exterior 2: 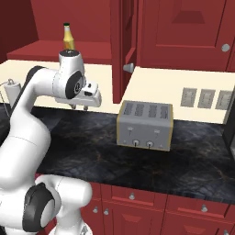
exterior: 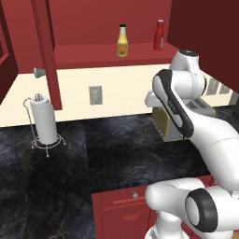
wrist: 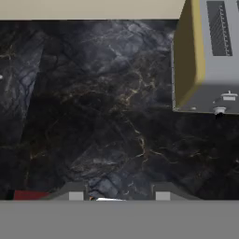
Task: Take 2 condiments from the cabinet and move them on the counter near the stove.Make sure the condiments are lined up with each other, next to each other.
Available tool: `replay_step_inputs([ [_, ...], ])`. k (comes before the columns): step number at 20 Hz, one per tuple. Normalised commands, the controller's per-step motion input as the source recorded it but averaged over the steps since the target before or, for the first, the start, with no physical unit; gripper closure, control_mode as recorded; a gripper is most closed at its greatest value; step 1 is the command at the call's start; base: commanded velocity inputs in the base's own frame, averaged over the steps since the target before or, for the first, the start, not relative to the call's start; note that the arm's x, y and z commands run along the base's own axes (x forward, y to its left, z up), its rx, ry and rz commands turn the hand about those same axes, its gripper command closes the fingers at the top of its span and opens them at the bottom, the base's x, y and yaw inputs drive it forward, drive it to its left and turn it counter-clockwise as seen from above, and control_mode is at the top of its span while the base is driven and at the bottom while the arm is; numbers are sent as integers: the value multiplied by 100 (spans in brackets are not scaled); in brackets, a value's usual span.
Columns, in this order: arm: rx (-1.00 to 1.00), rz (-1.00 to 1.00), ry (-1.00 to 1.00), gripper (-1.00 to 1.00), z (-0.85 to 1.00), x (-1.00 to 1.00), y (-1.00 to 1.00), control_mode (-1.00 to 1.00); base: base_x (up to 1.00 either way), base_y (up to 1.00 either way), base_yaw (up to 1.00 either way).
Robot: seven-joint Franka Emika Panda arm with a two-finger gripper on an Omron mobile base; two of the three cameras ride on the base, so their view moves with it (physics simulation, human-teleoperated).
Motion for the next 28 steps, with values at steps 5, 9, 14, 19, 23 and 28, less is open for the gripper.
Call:
replay_step_inputs([
  [5, 1, 0, -8, -100, 2, 0, 2, -100, 0, 0, 0],
  [9, 10, 1, -28, -100, 37, 6, 7, -100, 0, 0, 0],
  [14, 3, 4, -41, -100, 57, 6, 24, -100, 0, 0, 0],
  [19, -2, 1, -35, -100, 70, 0, 36, -100, 0, 0, 0],
  [23, -2, 0, -24, -100, 80, 0, 21, -100, 0, 0, 0],
  [28, 0, 0, -5, -100, 74, 12, 15, -100, 0, 0, 0],
])
